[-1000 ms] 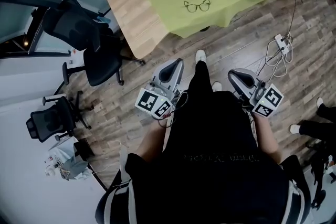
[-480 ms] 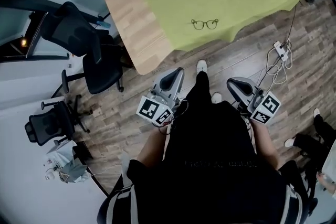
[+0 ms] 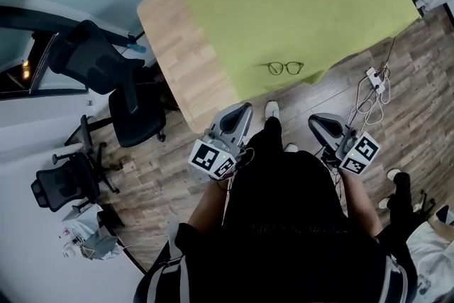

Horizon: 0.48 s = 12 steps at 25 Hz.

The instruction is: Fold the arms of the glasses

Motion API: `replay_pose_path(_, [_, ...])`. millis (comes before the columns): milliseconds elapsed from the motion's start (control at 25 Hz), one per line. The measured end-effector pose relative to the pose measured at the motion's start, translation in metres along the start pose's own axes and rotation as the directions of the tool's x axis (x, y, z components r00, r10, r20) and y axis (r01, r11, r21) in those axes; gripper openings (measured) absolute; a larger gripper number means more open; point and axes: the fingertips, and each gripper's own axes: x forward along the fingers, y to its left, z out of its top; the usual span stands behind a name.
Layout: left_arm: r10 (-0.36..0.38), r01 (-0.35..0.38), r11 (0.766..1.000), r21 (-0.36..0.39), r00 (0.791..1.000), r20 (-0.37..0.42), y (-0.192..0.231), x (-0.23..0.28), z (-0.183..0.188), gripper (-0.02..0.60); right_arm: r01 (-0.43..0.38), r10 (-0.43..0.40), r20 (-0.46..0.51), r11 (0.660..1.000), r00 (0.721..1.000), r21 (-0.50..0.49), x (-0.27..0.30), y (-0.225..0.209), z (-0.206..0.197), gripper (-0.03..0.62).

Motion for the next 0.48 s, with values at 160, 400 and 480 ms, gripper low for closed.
replay_pose_path(160, [-0.024, 0.024, 1.000, 0.013, 1.000, -0.008, 0.025, 0.013, 0.009, 0.017, 0.026, -0.026, -0.010, 1.000, 1.000, -0.003, 0.022, -0.015, 0.014, 0.036])
replay_pose_path(400, [-0.072, 0.074, 0.997, 0.039, 0.997, -0.035, 0.045, 0.035, 0.010, 0.016, 0.061, -0.062, -0.024, 0.998, 0.998, -0.010, 0.042, -0.036, 0.023, 0.037])
replay_pose_path(480, [-0.088, 0.088, 0.996, 0.026, 0.996, -0.034, 0.044, 0.042, 0.010, 0.016, 0.068, -0.068, -0.030, 0.998, 0.997, -0.007, 0.043, -0.041, 0.025, 0.037])
